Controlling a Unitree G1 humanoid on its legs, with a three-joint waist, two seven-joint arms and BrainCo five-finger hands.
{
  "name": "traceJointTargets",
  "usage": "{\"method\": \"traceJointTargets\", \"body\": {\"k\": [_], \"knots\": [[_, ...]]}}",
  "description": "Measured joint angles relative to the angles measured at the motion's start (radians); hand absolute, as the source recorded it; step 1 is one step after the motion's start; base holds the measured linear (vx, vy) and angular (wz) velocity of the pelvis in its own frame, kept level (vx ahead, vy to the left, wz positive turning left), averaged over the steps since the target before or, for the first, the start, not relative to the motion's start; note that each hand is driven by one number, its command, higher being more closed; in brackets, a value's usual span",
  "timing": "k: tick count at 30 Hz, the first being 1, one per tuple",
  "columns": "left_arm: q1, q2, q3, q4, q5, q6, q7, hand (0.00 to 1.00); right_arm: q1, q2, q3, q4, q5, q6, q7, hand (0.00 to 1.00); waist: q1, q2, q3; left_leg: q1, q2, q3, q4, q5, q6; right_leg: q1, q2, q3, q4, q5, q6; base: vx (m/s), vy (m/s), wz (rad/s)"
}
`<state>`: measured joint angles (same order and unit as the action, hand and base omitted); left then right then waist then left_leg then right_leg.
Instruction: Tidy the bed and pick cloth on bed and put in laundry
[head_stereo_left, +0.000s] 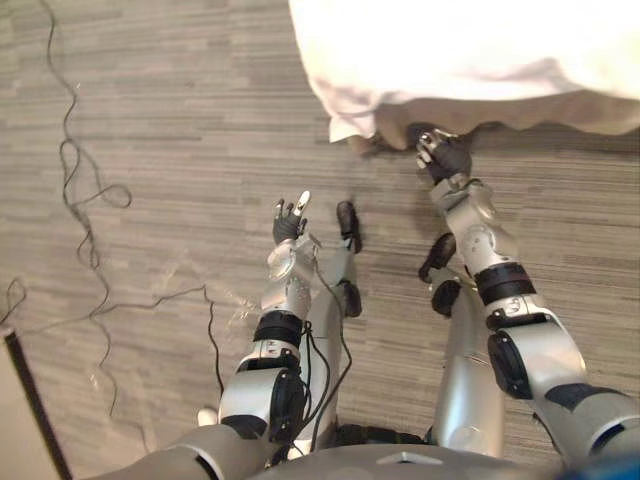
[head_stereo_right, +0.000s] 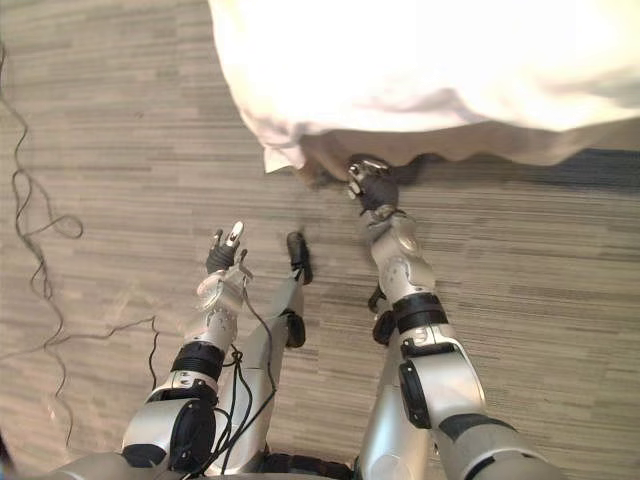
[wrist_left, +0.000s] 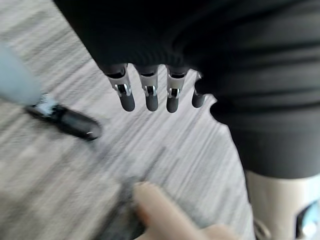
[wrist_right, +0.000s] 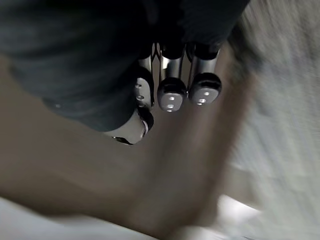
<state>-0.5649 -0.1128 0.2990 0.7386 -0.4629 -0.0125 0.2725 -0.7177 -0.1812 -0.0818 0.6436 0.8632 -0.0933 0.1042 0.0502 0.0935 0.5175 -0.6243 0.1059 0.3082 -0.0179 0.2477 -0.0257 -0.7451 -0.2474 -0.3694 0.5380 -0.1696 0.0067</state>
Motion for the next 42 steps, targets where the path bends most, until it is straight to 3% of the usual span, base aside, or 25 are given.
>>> {"method": "traceJointTargets", "body": {"k": [4,8,12,16,18,22,26,29,33,35,39,42], "knots": [[0.044,0.029,0.016,-0.001,-0.021,0.026,0.017,0.0,0.176,-0.031,-0.131,-0.106,0.169,-0.083,0.091,1.0,-0.028,-0.047,-0.014,0.106,0.025,0.051,-0.002,-0.024,0.004,0.099,0.043,0.035,-0.064,0.02,-0.001,0.03,-0.063,-0.42],[0.103,0.105,0.002,-0.011,-0.019,0.068,0.013,0.0,0.324,-0.075,-0.285,-0.297,0.196,-0.169,0.146,1.0,-0.054,-0.07,-0.026,0.222,0.031,0.1,-0.017,-0.054,0.001,0.203,0.067,0.071,-0.119,0.028,0.005,0.08,-0.035,-0.4],[0.158,0.197,-0.069,-0.009,-0.014,0.111,-0.033,0.0,0.371,-0.13,-0.366,-0.428,0.18,-0.199,0.207,1.0,-0.069,-0.089,-0.042,0.312,0.029,0.121,-0.026,-0.074,-0.007,0.286,0.072,0.083,-0.143,0.029,0.013,0.12,-0.017,-0.19],[0.2,0.232,-0.137,0.04,0.01,0.14,-0.092,0.0,0.311,-0.218,-0.298,-0.469,0.091,-0.163,0.303,1.0,-0.085,-0.087,-0.079,0.373,0.016,0.116,-0.052,-0.076,-0.008,0.353,0.075,0.083,-0.181,0.042,0.037,0.15,0.019,-0.03],[0.215,0.246,-0.188,0.092,0.022,0.147,-0.124,0.0,0.223,-0.232,-0.187,-0.469,0.073,-0.102,0.381,1.0,-0.087,-0.082,-0.085,0.399,0.006,0.107,-0.053,-0.076,-0.008,0.393,0.073,0.083,-0.208,0.051,0.05,0.1,0.038,0.02],[0.228,0.243,-0.268,0.14,0.022,0.139,-0.152,0.0,0.049,-0.218,0.017,-0.452,0.054,0.002,0.416,1.0,-0.069,-0.051,-0.102,0.397,-0.002,0.067,-0.059,-0.076,-0.007,0.404,0.072,0.082,-0.236,0.064,0.049,0.05,0.039,0.05],[0.19,0.239,-0.329,0.217,0.014,0.088,-0.164,0.0,-0.176,-0.124,0.156,-0.403,0.061,0.065,0.382,1.0,-0.024,-0.008,-0.116,0.342,-0.016,0.022,-0.067,-0.067,0.001,0.357,0.065,0.075,-0.238,0.069,0.048,0.01,0.035,0.17],[0.104,0.238,-0.338,0.269,0.003,0.061,-0.162,0.0,-0.34,-0.066,0.172,-0.366,0.096,0.063,0.296,1.0,0.017,0.028,-0.116,0.206,-0.016,-0.02,-0.069,-0.029,0.0,0.231,0.054,0.05,-0.219,0.085,0.035,-0.09,-0.006,0.36],[0.027,0.227,-0.334,0.259,0.004,0.027,-0.16,0.0,-0.401,-0.062,0.173,-0.27,0.098,0.045,0.15,1.0,0.077,0.04,-0.11,0.086,-0.021,-0.049,-0.067,0.008,-0.001,0.111,0.045,0.044,-0.188,0.097,0.03,-0.07,-0.012,0.24],[0.018,0.202,-0.302,0.203,0.003,0.026,-0.139,0.0,-0.4,-0.054,0.174,-0.31,0.126,0.019,0.068,1.0,0.08,0.045,-0.107,0.004,-0.032,-0.052,-0.059,0.02,0.001,0.013,0.024,0.051,-0.136,0.09,0.029,-0.03,0.005,0.21],[-0.006,0.156,-0.28,0.108,0.003,0.039,-0.094,0.0,-0.4,-0.055,0.153,-0.415,0.159,-0.051,-0.004,1.0,0.072,0.051,-0.085,-0.095,-0.037,-0.045,-0.027,0.021,0.002,-0.105,-0.002,0.055,-0.065,0.074,0.014,-0.02,0.003,0.08],[-0.035,0.116,-0.23,0.067,0.003,0.054,-0.054,0.0,-0.403,-0.056,0.064,-0.43,0.216,-0.118,-0.028,1.0,0.056,0.048,-0.061,-0.136,-0.026,-0.035,-0.013,0.025,0.007,-0.157,-0.002,0.058,-0.039,0.068,0.004,-0.03,-0.023,-0.05]]}}
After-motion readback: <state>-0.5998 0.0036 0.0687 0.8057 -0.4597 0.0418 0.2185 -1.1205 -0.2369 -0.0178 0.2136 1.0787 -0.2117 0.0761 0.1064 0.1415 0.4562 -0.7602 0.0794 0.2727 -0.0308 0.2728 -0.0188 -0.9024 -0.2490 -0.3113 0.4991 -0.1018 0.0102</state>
